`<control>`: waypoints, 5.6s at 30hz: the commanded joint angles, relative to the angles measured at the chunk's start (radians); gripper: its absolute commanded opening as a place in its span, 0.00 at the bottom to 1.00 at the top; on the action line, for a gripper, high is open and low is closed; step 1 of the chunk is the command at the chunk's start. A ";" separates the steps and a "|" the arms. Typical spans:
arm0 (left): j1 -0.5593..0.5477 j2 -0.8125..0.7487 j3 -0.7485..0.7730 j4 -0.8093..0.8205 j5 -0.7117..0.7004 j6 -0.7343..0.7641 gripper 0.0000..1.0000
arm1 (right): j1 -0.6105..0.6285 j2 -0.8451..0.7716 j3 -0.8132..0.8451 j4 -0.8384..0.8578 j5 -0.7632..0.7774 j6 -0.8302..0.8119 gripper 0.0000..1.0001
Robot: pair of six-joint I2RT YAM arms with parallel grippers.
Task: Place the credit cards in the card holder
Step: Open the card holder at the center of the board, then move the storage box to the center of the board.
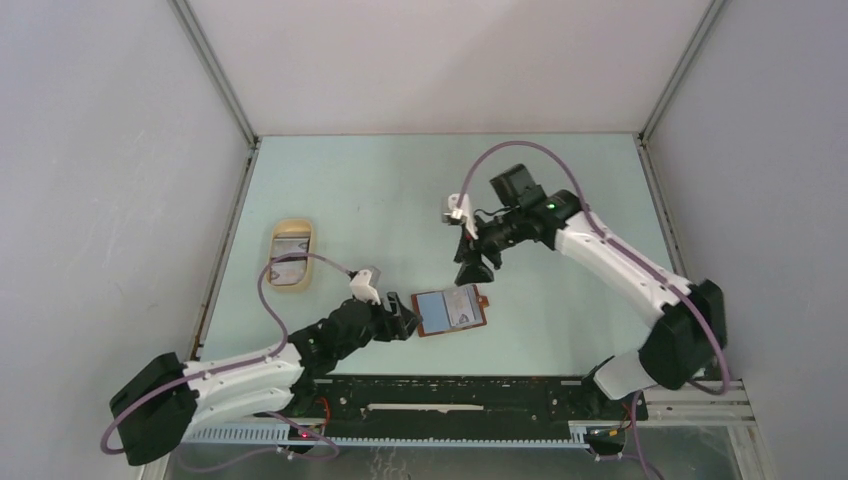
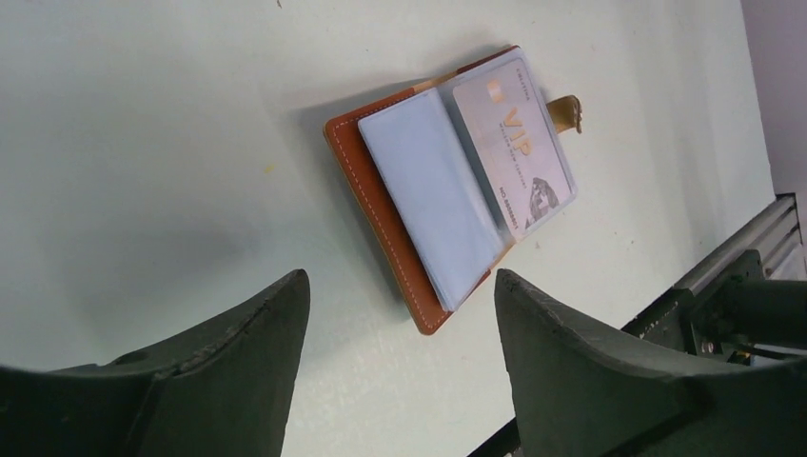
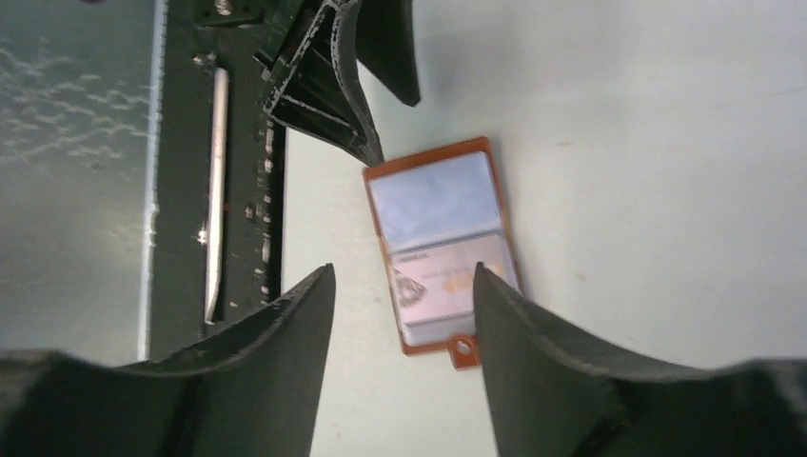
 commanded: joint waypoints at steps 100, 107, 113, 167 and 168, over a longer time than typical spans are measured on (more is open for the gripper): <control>1.245 0.418 0.300 0.069 0.231 -0.219 0.76 | -0.278 -0.129 -0.113 -0.061 -0.126 0.033 0.84; 1.267 0.517 0.303 0.189 0.315 -0.229 0.65 | -0.279 -0.117 -0.114 -0.068 -0.128 0.025 0.84; 1.282 0.554 0.299 0.259 0.366 -0.238 0.60 | -0.279 -0.110 -0.114 -0.071 -0.123 0.018 0.84; 0.992 0.670 0.745 -0.559 0.076 0.413 0.28 | -0.281 -0.105 -0.113 -0.079 -0.128 0.009 0.84; 0.988 0.671 0.746 -0.559 0.075 0.418 0.23 | -0.281 -0.103 -0.113 -0.079 -0.129 0.009 0.84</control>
